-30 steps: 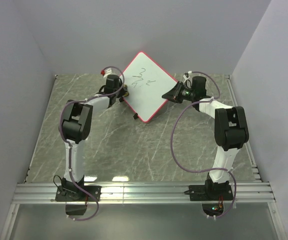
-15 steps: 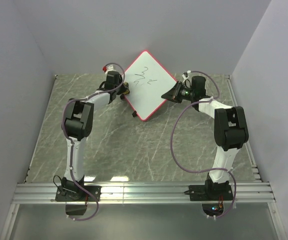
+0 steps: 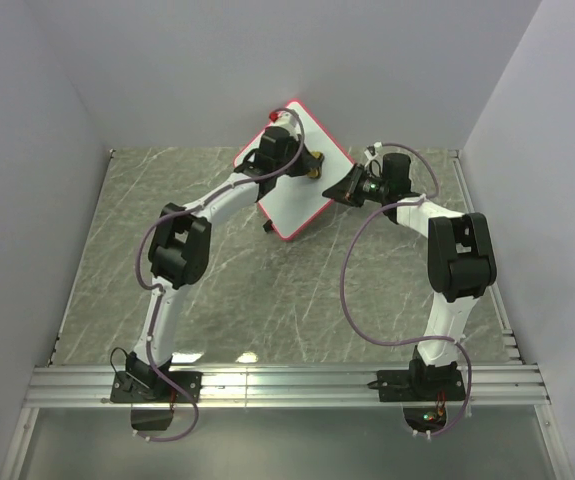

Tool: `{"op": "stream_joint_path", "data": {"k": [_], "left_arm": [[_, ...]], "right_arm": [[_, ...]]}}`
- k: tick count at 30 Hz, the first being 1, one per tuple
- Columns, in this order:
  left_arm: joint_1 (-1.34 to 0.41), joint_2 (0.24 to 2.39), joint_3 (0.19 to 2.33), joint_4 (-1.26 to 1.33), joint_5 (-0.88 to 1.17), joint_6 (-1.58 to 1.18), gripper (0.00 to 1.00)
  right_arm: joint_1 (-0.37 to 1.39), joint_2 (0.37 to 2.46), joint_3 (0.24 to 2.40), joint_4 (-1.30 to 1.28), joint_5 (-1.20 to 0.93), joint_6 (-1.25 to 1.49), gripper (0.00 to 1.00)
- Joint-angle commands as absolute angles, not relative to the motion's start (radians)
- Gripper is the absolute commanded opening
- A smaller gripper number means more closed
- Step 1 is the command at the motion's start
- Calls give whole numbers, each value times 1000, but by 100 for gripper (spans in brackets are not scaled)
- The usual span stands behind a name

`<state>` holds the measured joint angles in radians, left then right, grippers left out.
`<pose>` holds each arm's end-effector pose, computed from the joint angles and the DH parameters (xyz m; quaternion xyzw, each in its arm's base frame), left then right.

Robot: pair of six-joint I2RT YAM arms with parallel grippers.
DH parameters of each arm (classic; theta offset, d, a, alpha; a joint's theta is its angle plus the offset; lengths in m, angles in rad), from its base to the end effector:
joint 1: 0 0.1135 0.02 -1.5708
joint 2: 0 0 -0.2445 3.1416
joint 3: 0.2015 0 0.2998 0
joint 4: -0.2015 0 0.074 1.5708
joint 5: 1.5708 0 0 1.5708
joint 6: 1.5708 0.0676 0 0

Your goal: Erase the whiteboard

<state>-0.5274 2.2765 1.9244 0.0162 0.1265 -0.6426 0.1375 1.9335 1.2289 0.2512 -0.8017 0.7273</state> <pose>0.5212 -0.3135 0.2081 -0.0103 0.8145 -0.3620 0.4533 0.4670 0.1137 0.1445 0.0290 0.8071 0.5049 0.3045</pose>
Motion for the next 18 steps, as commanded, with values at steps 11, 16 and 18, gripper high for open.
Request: {"op": "stream_joint_path", "data": {"k": [11,16,18], "left_arm": [[-382,2512,2135,-242,222,-657,0],[-304,2557,2131,-311,192,-640,0],[-291,2550,2089,-321,177,-618,0]], "right_arm": [[190,1904,1223,106,-854,770,0],[190,1905,1229,94,-857,761,0],[190,1911,1232,92,-859,759,0]]}}
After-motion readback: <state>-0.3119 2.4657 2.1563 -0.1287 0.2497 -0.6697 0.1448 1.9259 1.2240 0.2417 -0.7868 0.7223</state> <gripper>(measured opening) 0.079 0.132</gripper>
